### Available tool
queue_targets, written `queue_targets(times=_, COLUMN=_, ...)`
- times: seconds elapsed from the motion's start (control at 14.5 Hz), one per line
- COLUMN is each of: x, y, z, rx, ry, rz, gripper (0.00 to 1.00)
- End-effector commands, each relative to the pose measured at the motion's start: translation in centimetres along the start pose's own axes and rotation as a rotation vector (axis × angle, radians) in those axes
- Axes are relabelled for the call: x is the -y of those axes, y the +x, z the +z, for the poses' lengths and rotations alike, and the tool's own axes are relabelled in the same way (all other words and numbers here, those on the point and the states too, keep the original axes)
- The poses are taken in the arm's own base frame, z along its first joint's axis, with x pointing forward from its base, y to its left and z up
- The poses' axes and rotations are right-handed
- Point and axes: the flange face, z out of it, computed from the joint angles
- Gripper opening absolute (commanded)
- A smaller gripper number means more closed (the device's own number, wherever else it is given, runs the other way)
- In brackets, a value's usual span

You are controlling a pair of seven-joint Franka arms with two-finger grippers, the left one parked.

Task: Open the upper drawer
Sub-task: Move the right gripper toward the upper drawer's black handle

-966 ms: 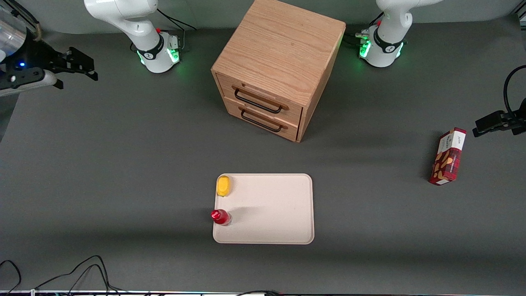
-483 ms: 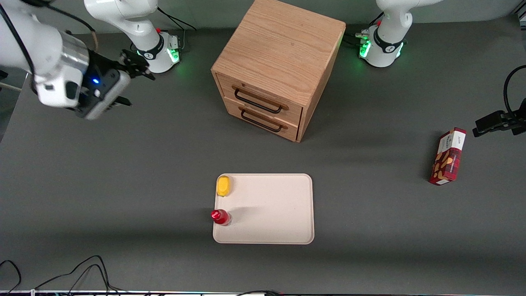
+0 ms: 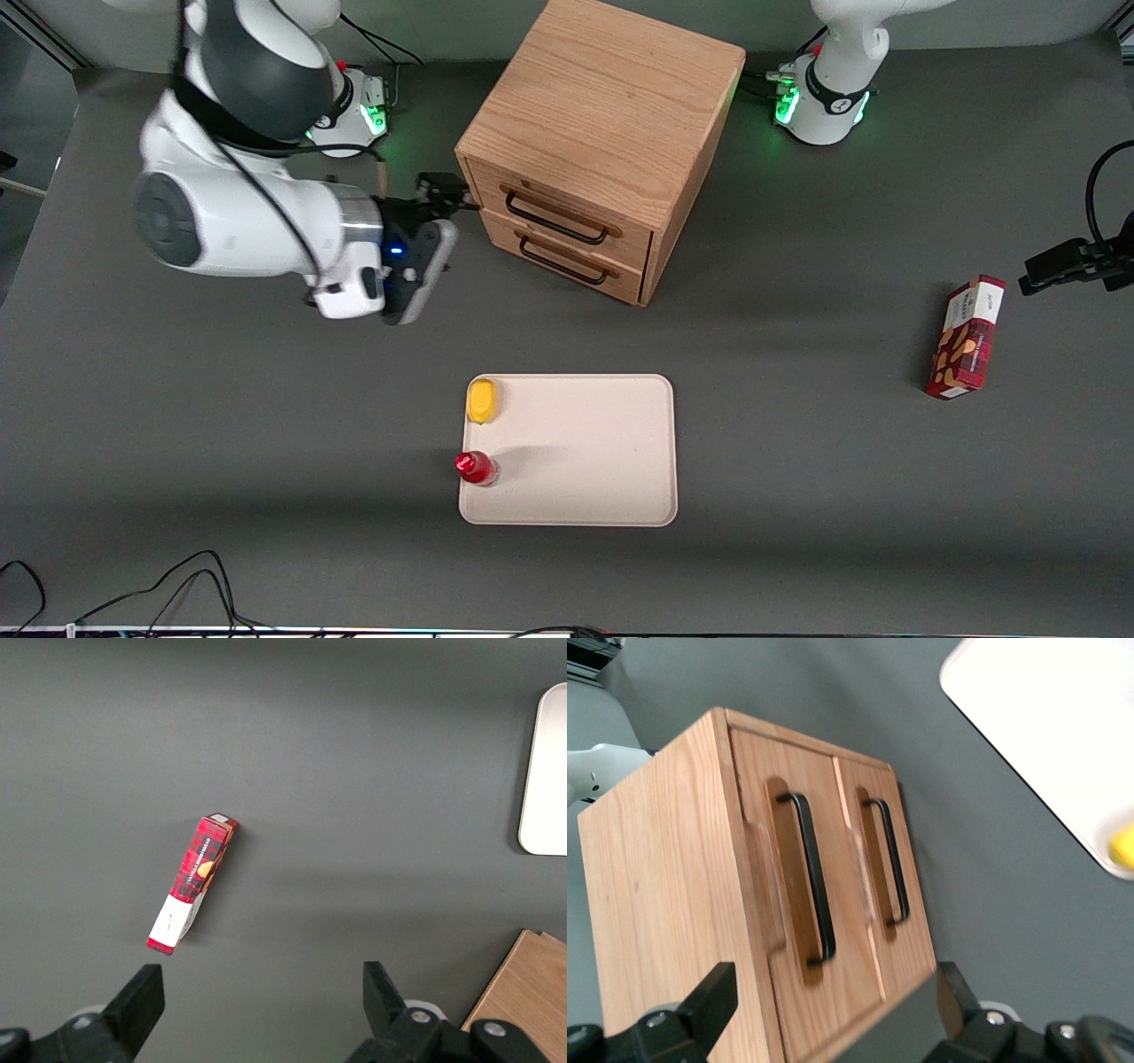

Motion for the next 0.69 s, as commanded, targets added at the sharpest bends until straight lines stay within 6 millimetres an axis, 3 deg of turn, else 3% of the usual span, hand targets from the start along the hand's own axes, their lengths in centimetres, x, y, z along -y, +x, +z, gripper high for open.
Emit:
queue_targets(times=0.0, x=-0.8, y=2.8, z=4.4, rx=0.021, ry=-0.012, rz=-0.034, gripper=1.0)
queue_targets(times=0.28, x=-1.4, y=3.9, z=10.8, rx=0.058, ry=-0.015, rz=-0.048, gripper=1.0)
queue_targets(times=0.48, x=-1.3, y=3.6, z=14.0, rx=0.074, ry=-0.02, rz=-0.054, gripper=1.0)
queue_targets(times=0.62, x=-0.9, y=3.3, z=15.1, rx=0.093, ry=-0.012, rz=-0.06, gripper=1.0)
